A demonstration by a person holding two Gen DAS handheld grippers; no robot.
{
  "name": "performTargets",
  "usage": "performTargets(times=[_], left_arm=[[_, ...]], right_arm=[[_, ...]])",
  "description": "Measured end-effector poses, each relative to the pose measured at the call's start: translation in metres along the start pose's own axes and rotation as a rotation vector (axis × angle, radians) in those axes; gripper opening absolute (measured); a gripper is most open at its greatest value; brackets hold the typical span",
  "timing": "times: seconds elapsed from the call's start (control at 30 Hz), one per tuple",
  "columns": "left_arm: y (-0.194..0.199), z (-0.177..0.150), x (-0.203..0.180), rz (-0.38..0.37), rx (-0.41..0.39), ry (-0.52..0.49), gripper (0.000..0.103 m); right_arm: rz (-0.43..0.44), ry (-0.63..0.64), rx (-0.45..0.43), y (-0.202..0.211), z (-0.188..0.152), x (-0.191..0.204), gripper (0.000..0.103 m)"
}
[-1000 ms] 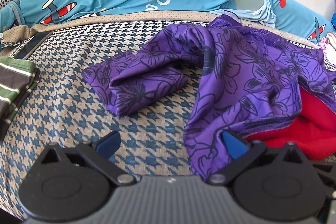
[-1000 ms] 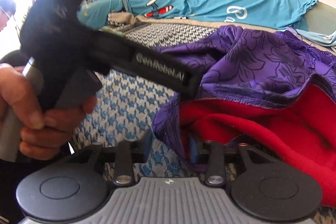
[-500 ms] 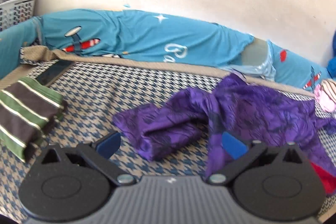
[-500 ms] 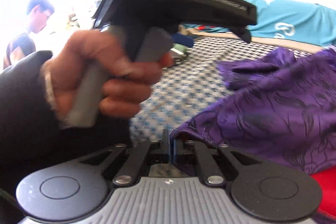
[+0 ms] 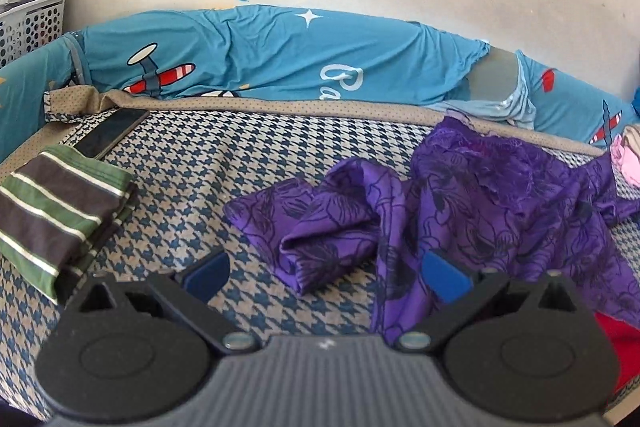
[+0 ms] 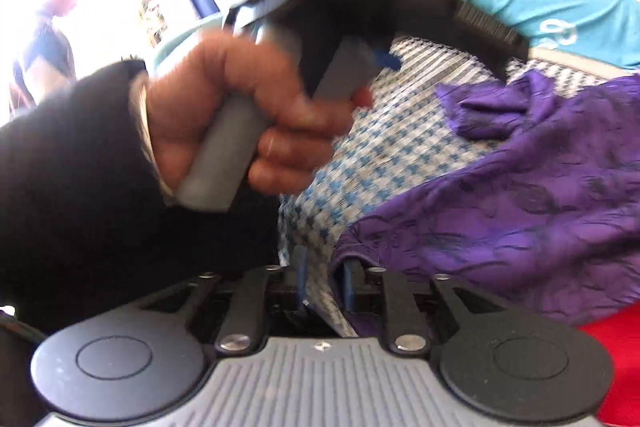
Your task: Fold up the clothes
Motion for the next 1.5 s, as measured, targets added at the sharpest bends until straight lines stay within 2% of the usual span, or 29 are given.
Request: performTargets(times=[0.23,0.37,0.53,0.6,0.67,0.77,0.87,1.0,1.23,1.33,1.4,1.5], left_arm=[[-0.007,-0.008,-0.030,-0.039,0.037,-0.073,0.103],[-0.013,-0.016,-0.052,-0.072,0.055,-0.135,0.103],[-0.021,-0.023,-0.065,-0.105,0.080,-0.173,0.103],[-0.023,-0.024,-0.066,-0.116,0.086,-0.179,0.103],[-0.026,-0.025,-0.067,-0.126,0.092,-0.184,0.103],[-0.029,-0.027,-0.070,-0.142,0.102,-0.193,0.103],[-0.033,-0.029,-0.072,-0.158,0.112,-0.201,0.103],[-0.037,-0.028,-0.068,-0.157,0.120,-0.189,0.103],[-0.040,-0.028,-0.067,-0.161,0.130,-0.168,0.103],[-0.042,-0.029,-0.066,-0.155,0.138,-0.163,0.103],[-0.044,-0.029,-0.065,-0.150,0.144,-0.159,0.103],[-0.046,-0.030,-0.064,-0.142,0.153,-0.152,0.103]], right_arm=[[-0.185,-0.120,-0.063,0.044,-0.013,-0.048,0.026],[-0.314,-0.226,-0.059,0.070,-0.024,-0.084,0.026],[-0.472,-0.269,-0.021,0.112,-0.036,-0.130,0.027],[-0.544,-0.281,0.004,0.131,-0.042,-0.146,0.034],[-0.609,-0.303,0.026,0.150,-0.049,-0.159,0.035],[-0.676,-0.352,0.063,0.167,-0.060,-0.173,0.035],[-0.670,-0.389,0.099,0.177,-0.067,-0.183,0.036],[-0.712,-0.339,0.185,0.176,-0.072,-0.190,0.040],[-0.770,-0.269,0.272,0.154,-0.083,-0.210,0.046],[-0.788,-0.281,0.287,0.146,-0.085,-0.215,0.040],[-0.792,-0.315,0.276,0.145,-0.085,-0.218,0.007],[-0.819,-0.497,0.156,0.166,-0.088,-0.226,0.002]])
Point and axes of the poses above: each gripper's, at about its wrist camera, not at the fingertips, and y roughly against the way its jaws point, x to its left, z to its top, the point moved 3 cm from there along -y, roughly the way its jaws point, and after that the axes turned 5 degrees about x, right-handed, at the moved point
